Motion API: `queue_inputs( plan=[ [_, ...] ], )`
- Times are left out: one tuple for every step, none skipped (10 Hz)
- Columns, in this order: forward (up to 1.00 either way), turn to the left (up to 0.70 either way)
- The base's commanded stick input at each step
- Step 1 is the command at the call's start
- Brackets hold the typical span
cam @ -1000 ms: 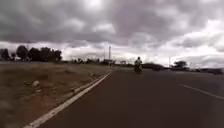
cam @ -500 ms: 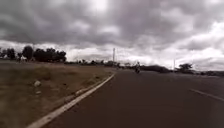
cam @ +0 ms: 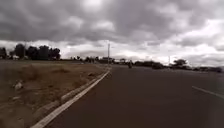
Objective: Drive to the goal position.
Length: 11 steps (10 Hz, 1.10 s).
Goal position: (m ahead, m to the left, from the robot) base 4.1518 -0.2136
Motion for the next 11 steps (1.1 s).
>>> queue_inputs(
  plan=[
    [1.0,-0.13],
    [1.0,-0.3],
    [1.0,-0.12],
    [1.0,-0.32],
    [1.0,-0.04],
    [1.0,0.0],
    [1.0,-0.14],
    [1.0,-0.3],
    [1.0,-0.19],
    [1.0,0.0],
    [1.0,0.0]
  ],
)
